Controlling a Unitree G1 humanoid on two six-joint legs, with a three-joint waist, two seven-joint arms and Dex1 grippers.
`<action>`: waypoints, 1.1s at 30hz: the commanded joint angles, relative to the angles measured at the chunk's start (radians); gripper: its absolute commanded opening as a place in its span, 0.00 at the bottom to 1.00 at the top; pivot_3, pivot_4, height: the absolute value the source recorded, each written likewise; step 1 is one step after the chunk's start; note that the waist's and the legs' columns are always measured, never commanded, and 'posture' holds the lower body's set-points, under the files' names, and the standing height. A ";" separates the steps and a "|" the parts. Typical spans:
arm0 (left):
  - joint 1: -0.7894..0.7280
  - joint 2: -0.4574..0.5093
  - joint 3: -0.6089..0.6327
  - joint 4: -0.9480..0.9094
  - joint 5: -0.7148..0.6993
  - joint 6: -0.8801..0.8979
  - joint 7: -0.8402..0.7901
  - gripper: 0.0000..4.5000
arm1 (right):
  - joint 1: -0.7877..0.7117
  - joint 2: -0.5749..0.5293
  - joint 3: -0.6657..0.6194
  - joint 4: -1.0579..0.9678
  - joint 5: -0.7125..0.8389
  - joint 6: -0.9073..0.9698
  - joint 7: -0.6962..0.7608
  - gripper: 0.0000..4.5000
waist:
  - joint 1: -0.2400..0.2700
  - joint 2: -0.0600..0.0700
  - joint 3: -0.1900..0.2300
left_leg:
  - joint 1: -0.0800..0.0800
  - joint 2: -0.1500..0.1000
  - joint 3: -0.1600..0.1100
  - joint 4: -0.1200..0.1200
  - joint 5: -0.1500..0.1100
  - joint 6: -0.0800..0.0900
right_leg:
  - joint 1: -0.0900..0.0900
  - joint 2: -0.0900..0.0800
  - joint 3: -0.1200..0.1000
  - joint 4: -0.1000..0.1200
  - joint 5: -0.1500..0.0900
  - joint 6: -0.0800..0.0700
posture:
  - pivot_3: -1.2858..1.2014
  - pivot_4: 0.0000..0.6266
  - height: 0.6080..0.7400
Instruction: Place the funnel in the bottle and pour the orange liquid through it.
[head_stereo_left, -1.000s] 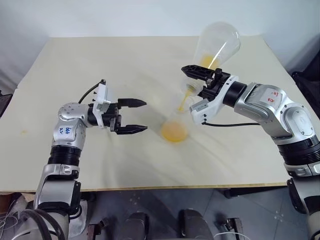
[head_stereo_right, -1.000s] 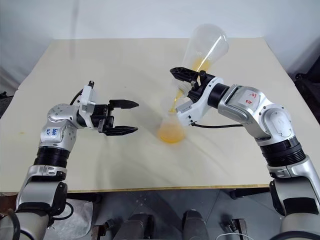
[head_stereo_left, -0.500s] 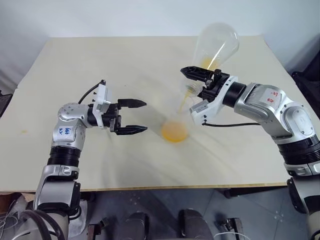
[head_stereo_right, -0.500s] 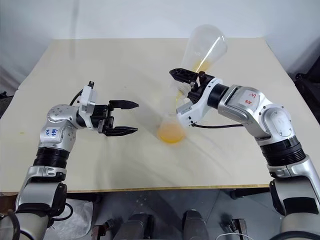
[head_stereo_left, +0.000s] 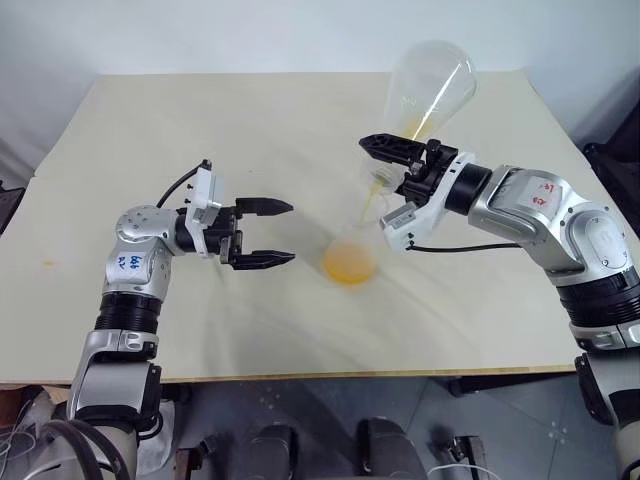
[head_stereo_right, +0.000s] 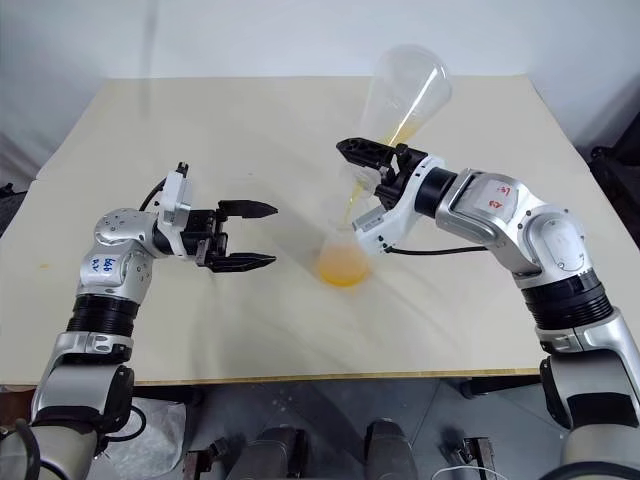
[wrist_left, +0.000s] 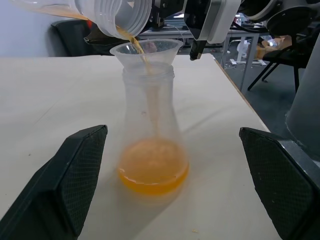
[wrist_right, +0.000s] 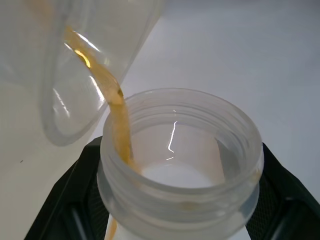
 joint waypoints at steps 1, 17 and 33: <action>-0.004 0.004 0.024 -0.019 -0.015 -0.011 0.004 1.00 | -0.033 -0.021 -0.012 -0.014 -0.004 -0.019 -0.026 0.63 | 0.000 0.000 0.000 | 0.000 0.000 0.000 0.000 0.000 0.000 | 0.000 0.000 0.000 0.000 0.000 0.000 | 0.52 0.24 1.00; -0.011 0.003 0.023 -0.010 -0.013 -0.016 0.001 1.00 | -0.041 -0.018 -0.013 -0.005 -0.019 -0.042 -0.037 0.63 | 0.000 0.000 0.000 | 0.000 0.000 0.000 0.000 0.000 0.000 | 0.000 0.000 0.000 0.000 0.000 0.000 | 0.52 0.24 1.00; -0.013 0.000 0.021 -0.009 -0.012 -0.019 0.001 1.00 | -0.054 -0.024 -0.016 0.007 -0.024 -0.043 -0.050 0.63 | 0.000 0.000 0.000 | 0.000 0.000 0.000 0.000 0.000 0.000 | 0.000 0.000 0.000 0.000 0.000 0.000 | 0.52 0.24 1.00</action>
